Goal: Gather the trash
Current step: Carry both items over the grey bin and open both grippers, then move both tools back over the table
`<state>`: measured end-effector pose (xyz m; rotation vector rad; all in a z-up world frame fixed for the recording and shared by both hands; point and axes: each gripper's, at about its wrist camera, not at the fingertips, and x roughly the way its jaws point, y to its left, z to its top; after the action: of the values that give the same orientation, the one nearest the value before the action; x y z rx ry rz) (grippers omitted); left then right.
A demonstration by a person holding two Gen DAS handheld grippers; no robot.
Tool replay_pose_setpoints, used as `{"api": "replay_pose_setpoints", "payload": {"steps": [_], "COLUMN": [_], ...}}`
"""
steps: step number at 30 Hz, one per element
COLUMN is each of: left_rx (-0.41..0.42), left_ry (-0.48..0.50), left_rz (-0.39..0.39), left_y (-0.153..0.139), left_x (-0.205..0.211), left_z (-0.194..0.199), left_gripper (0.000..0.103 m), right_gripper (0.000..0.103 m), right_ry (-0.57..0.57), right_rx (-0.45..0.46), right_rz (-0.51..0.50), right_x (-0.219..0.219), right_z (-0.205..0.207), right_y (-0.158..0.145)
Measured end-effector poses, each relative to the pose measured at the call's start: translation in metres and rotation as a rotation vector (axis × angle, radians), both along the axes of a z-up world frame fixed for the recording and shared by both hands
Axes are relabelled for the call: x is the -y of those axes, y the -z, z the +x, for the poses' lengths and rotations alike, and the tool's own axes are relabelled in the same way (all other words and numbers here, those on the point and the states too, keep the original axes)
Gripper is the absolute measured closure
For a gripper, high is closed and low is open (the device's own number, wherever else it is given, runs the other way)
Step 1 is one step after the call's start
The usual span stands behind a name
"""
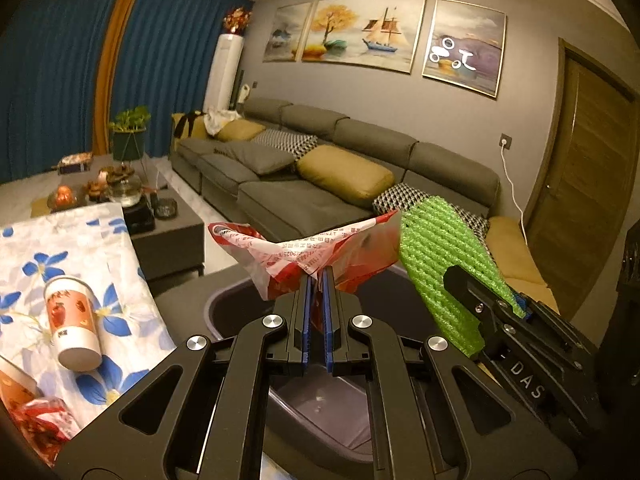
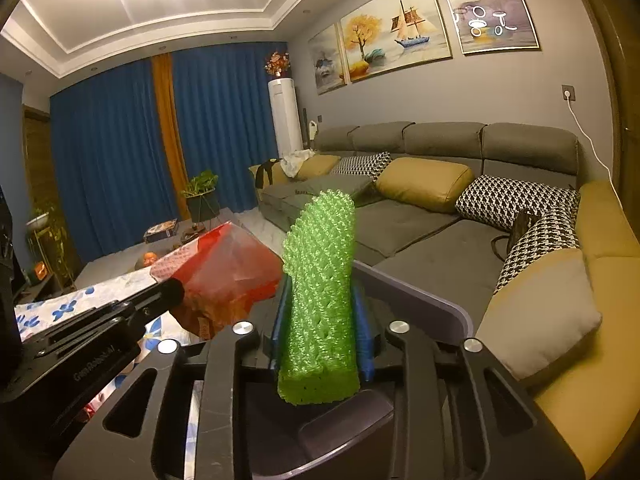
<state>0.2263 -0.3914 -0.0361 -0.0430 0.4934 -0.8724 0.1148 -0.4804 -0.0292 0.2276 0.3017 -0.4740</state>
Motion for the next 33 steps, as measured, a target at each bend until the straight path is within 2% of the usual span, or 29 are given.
{"api": "replay_pose_setpoints", "payload": {"steps": [2,3,5,6,8,11,15,17,19,21,23,33], "left_rx": [-0.008,-0.013,-0.024,-0.027,-0.021,-0.005,0.009,0.022,0.036,0.047,0.057,0.091], "left_ry": [0.001,0.003,-0.008,-0.013,-0.033,-0.081,-0.145,-0.190,-0.234,-0.271,-0.307,-0.495], "left_rz": [0.009,0.014,0.022,0.019,0.016,0.009,0.017,0.032,0.049,0.062,0.075,0.119], "left_y": [0.004,0.006,0.008,0.009,0.009,0.007,0.002,0.000,-0.002,-0.004,-0.005,-0.016], "left_x": [0.002,0.002,0.001,-0.001,-0.005,-0.015,-0.028,-0.037,-0.048,-0.057,-0.070,-0.158], "left_z": [0.003,0.004,0.005,0.006,0.005,0.003,-0.001,-0.005,-0.010,-0.016,-0.024,-0.063], "left_gripper": [0.097,0.095,0.076,0.070,0.047,0.028,0.018,0.015,0.012,0.010,0.009,0.009], "right_gripper": [0.057,0.055,0.050,0.049,0.047,0.042,0.031,0.021,0.015,0.013,0.008,0.006], "right_ry": [0.004,0.007,0.012,0.015,0.021,0.029,0.035,0.041,0.046,0.043,0.038,-0.036], "right_rx": [0.005,0.007,0.009,0.009,0.012,0.019,0.034,0.039,0.046,0.039,0.027,0.061], "right_rz": [0.009,0.013,0.016,0.019,0.022,0.022,0.013,0.004,-0.007,-0.017,-0.021,-0.064], "right_x": [0.002,0.004,0.005,0.006,0.007,0.006,0.002,-0.001,-0.007,-0.015,-0.022,-0.079], "right_z": [0.001,0.000,0.000,0.000,-0.002,-0.005,-0.012,-0.014,-0.020,-0.024,-0.026,-0.054], "right_y": [0.001,0.001,0.002,0.002,0.002,0.001,-0.002,-0.004,-0.006,-0.007,-0.008,-0.016]}}
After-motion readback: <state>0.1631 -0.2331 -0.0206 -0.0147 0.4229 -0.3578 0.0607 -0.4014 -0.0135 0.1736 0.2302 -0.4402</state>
